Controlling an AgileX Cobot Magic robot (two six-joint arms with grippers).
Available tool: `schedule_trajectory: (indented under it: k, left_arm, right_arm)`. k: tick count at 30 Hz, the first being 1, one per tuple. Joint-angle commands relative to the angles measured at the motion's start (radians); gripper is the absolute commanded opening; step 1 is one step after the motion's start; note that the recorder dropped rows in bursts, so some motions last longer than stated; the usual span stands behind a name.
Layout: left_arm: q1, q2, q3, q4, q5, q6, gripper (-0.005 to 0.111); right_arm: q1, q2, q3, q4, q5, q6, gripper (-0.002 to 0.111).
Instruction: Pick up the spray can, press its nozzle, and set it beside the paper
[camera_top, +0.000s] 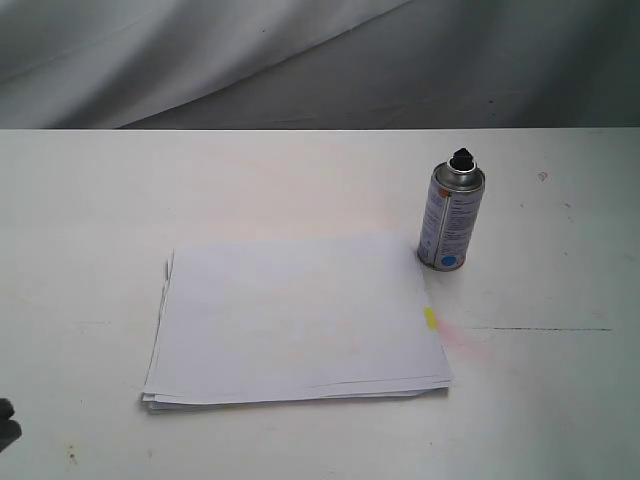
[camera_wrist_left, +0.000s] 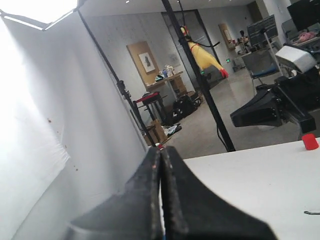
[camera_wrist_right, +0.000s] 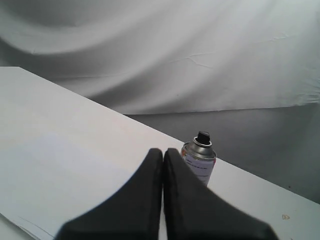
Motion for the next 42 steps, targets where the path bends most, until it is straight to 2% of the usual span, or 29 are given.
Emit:
schedule_trajectory:
  k: [1,7,12,17,19,21,24,26,29,30,32,35,37,42]
  left_arm:
    - [0.001,-0.001,0.003,-0.014,0.051,-0.002,0.0]
    - [0.001,-0.001,0.003,0.006,0.043,0.006,0.0]
    - [0.001,-0.001,0.003,0.017,0.055,0.211,0.0]
    - [0.001,-0.001,0.003,0.01,0.071,0.275,0.0]
    - [0.001,-0.001,0.002,-0.061,0.158,0.214,0.0]
    - [0.001,-0.001,0.002,-0.199,0.341,0.099,0.0]
    - [0.001,-0.001,0.0,-0.358,0.574,0.053,0.0]
    - [0.001,-0.001,0.0,-0.388,0.63,0.053,0.0]
    - [0.001,-0.001,0.0,-0.388,0.628,0.055,0.0]
    - [0.001,-0.001,-0.002,-0.377,0.641,0.058,0.0]
    - [0.001,-0.007,-0.03,-0.152,0.742,-0.161,0.0]
    - [0.001,-0.007,-0.083,0.398,0.89,-0.838,0.0]
    - [0.001,-0.007,-0.083,0.398,0.941,-0.873,0.0]
    - [0.001,-0.007,-0.083,0.398,0.946,-0.838,0.0]
  right_arm:
    - [0.001,-0.004,0.004,-0.011,0.007,-0.01,0.0]
    - [0.001,-0.004,0.004,-0.011,0.007,-0.01,0.0]
    - [0.001,-0.004,0.004,-0.011,0.007,-0.01,0.0]
    - [0.001,-0.004,0.004,-0.005,0.007,-0.01,0.0]
    - [0.001,-0.004,0.004,-0.005,0.007,-0.01,0.0]
    - [0.001,-0.004,0.004,-0.005,0.007,-0.01,0.0]
    - [0.001,-0.004,0.004,-0.005,0.007,-0.01,0.0]
    - [0.001,-0.004,0.004,-0.005,0.007,-0.01,0.0]
    - [0.001,-0.004,0.004,-0.005,0.007,-0.01,0.0]
    - [0.001,-0.004,0.004,-0.005,0.007,-0.01,0.0]
    - [0.001,-0.004,0.004,-0.005,0.007,-0.01,0.0]
    - [0.001,-0.004,0.004,-0.005,0.007,-0.01,0.0]
    - [0.001,-0.004,0.004,-0.005,0.007,-0.01,0.0]
    - [0.001,-0.004,0.004,-0.005,0.007,-0.01,0.0]
